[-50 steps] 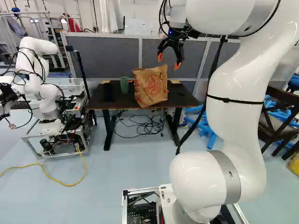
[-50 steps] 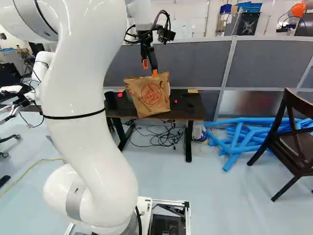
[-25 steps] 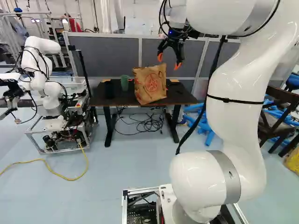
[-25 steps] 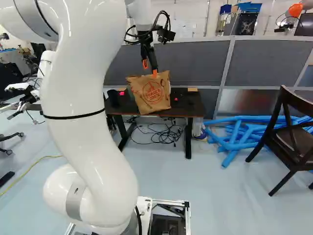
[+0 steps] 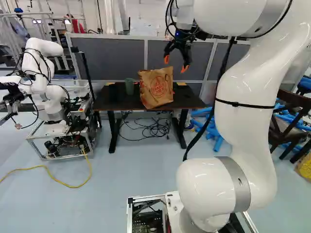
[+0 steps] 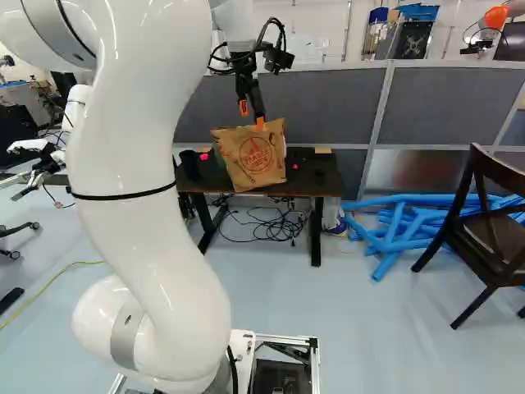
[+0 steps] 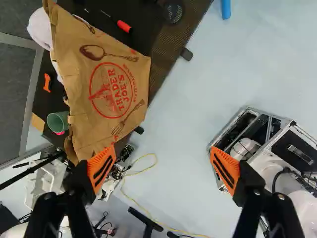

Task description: Pick up the bag on the ground and place it on the table

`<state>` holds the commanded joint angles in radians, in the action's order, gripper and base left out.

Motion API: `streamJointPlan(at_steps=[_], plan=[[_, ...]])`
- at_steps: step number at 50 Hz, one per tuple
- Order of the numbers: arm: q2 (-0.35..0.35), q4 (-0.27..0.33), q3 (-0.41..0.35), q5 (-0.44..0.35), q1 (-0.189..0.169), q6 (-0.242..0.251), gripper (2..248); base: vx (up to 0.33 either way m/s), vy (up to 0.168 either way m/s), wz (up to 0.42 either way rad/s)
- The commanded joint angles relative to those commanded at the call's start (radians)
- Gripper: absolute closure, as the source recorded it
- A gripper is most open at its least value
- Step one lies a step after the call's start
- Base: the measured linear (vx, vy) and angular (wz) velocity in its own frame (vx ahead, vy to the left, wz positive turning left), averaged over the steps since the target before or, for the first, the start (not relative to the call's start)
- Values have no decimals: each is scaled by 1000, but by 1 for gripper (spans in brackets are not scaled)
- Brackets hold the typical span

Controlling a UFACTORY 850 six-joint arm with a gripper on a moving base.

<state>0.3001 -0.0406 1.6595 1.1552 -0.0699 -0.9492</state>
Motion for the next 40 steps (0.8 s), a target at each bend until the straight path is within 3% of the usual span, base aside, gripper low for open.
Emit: streamJointPlan(at_steps=[40], plan=[[-46,3,-125,-161,6,75,3,0,0,0]])
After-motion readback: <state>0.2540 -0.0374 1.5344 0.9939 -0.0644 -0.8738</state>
